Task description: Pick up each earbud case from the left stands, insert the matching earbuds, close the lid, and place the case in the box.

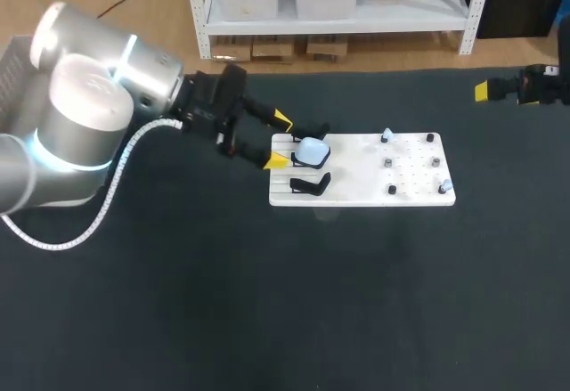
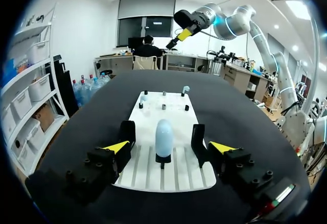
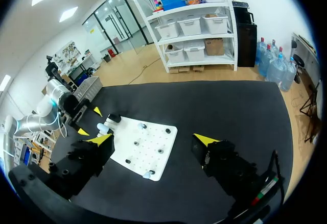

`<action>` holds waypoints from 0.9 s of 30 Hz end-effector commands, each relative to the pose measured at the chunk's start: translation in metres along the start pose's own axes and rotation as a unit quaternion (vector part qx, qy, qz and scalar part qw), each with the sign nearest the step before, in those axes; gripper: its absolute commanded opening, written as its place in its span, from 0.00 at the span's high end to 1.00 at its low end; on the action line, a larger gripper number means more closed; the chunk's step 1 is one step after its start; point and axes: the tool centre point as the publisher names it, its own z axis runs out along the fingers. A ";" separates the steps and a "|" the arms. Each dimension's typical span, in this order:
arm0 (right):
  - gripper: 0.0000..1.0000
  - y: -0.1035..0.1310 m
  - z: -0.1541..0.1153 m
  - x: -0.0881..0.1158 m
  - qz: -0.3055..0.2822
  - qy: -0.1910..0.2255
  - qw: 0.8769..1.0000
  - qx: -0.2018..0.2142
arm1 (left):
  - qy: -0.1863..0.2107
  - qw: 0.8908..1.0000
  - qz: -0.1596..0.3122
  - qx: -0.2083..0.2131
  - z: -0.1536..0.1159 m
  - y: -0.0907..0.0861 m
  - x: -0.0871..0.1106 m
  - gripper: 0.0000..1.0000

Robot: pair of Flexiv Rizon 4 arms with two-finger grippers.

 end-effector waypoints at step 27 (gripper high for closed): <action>0.00 0.000 0.000 0.000 0.000 0.000 1.000 0.000 | -0.025 0.999 -0.004 0.026 0.032 0.007 0.004 0.07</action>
